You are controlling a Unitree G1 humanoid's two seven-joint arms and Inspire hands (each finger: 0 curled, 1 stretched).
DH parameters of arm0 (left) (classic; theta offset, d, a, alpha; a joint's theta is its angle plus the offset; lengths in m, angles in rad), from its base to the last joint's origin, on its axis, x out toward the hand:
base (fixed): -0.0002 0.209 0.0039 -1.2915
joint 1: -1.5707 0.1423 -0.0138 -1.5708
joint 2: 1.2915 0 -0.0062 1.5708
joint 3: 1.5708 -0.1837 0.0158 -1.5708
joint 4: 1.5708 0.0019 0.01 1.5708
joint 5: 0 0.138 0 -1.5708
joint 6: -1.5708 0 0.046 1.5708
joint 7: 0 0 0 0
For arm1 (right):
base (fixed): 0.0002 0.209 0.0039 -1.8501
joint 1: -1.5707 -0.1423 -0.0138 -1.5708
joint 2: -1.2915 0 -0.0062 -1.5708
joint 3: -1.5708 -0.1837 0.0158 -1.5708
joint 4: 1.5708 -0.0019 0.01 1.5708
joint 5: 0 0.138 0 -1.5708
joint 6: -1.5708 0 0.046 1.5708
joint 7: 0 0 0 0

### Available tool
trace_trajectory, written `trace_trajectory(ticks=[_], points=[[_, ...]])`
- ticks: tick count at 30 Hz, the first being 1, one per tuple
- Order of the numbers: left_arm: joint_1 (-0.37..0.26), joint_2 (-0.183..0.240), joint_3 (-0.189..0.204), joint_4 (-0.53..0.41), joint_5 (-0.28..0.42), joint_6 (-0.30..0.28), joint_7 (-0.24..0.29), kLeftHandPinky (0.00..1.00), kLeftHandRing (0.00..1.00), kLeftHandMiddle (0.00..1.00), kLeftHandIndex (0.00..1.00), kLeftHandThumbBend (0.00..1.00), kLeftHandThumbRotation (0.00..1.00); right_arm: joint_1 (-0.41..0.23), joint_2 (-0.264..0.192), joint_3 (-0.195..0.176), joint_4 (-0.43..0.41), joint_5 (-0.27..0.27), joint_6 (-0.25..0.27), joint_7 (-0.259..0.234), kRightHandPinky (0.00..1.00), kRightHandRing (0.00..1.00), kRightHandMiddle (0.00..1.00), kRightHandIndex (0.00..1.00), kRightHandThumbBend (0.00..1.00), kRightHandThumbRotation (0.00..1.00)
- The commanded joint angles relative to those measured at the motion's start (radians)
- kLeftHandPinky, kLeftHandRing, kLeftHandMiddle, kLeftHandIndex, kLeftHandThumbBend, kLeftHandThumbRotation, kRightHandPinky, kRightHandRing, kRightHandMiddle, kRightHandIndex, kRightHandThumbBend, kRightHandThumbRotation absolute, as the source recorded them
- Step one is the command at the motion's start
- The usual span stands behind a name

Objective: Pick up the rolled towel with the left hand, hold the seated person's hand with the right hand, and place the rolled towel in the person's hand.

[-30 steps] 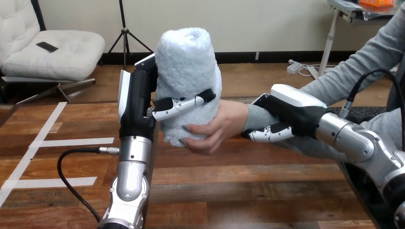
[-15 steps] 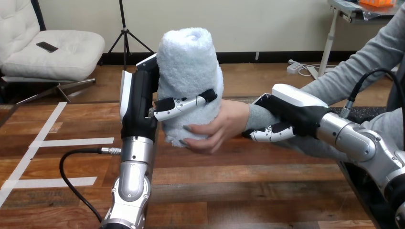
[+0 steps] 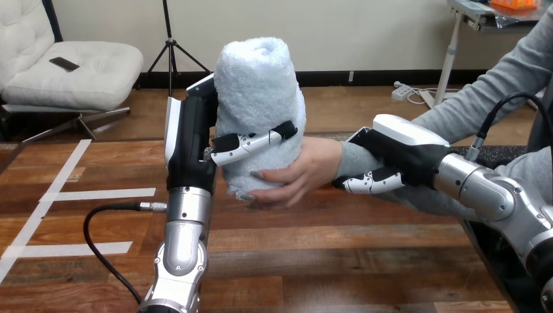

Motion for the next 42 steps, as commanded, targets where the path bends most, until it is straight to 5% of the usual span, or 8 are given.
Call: trace_trajectory(ticks=[1, 24, 32, 35, 42], points=[[-0.069, -0.037, -0.038, -0.004, 0.007, -0.030, -0.020, 0.30, 0.34, 0.39, 0.41, 0.56, 0.00, -0.084, 0.032, -0.029, -0.041, 0.029, -0.022, -0.015, 0.28, 0.32, 0.40, 0.43, 0.36, 0.43], [-0.072, -0.033, -0.034, 0.000, 0.004, -0.033, -0.028, 0.30, 0.34, 0.38, 0.41, 0.56, 0.00, -0.084, 0.029, -0.032, -0.032, 0.039, -0.029, -0.013, 0.28, 0.32, 0.39, 0.43, 0.36, 0.43], [-0.069, -0.038, -0.025, -0.002, -0.050, -0.014, -0.094, 0.31, 0.35, 0.40, 0.42, 0.58, 0.00, -0.083, 0.029, -0.030, -0.036, 0.036, -0.024, -0.011, 0.28, 0.33, 0.40, 0.44, 0.36, 0.44], [-0.066, -0.034, -0.026, -0.009, -0.063, 0.009, -0.115, 0.32, 0.37, 0.43, 0.45, 0.59, 0.03, -0.083, 0.029, -0.030, -0.034, 0.036, -0.028, -0.013, 0.29, 0.33, 0.40, 0.44, 0.36, 0.44], [-0.066, -0.031, -0.022, -0.008, -0.095, 0.034, -0.164, 0.37, 0.44, 0.49, 0.55, 0.69, 0.30, -0.084, 0.029, -0.029, -0.032, 0.034, -0.024, -0.015, 0.29, 0.34, 0.41, 0.44, 0.36, 0.44]])
